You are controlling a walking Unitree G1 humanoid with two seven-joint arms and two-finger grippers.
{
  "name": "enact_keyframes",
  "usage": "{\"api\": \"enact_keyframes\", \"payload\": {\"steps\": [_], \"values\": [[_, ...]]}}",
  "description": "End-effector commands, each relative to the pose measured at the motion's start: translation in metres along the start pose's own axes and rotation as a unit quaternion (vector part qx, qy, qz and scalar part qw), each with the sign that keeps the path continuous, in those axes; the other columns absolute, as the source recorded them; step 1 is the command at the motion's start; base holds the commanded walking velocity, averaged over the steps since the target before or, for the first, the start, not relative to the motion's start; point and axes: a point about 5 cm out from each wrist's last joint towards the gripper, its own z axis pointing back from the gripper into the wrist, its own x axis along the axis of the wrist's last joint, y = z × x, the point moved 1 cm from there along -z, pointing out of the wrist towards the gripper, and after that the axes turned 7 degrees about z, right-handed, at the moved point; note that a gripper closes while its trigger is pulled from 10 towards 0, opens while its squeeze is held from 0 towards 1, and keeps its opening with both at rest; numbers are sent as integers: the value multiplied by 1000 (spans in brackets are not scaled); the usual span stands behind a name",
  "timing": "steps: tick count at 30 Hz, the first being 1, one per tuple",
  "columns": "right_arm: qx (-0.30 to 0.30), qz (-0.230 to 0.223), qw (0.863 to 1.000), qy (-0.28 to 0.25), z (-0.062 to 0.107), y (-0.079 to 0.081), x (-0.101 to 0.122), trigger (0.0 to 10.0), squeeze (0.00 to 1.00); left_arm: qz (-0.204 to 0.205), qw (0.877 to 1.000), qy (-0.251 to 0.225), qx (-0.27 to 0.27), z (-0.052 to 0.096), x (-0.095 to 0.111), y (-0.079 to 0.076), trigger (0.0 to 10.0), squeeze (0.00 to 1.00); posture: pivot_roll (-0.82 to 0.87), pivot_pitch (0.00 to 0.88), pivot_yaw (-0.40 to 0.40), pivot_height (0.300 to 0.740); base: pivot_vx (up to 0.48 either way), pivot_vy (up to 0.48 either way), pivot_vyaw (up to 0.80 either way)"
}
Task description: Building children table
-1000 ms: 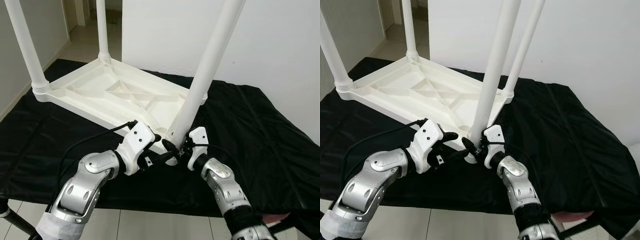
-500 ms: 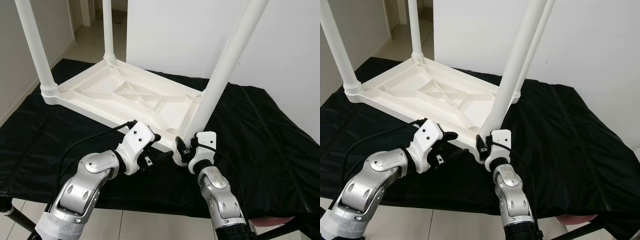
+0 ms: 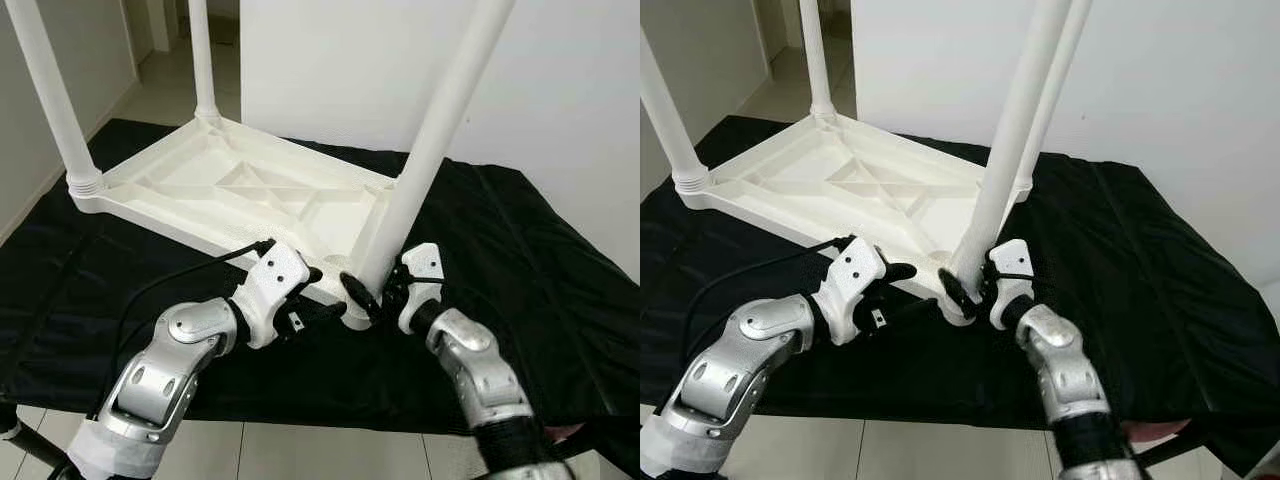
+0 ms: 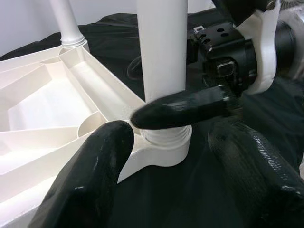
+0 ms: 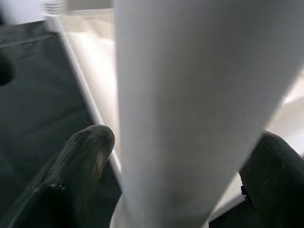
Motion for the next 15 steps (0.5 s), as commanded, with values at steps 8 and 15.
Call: {"api": "enact_keyframes", "payload": {"steps": [8,15], "values": [[120,12,993,6,-12,8,-7,10000,0,-4,1000,-5,-5,0,3,-3,10000,0,39,0,-96,740,0,0,0],[155,18,988,19,-33,9,-12,4353,0,-6,1000,-5,-16,-1,4,-8,10000,0,53,0,-95,740,0,0,0]]}}
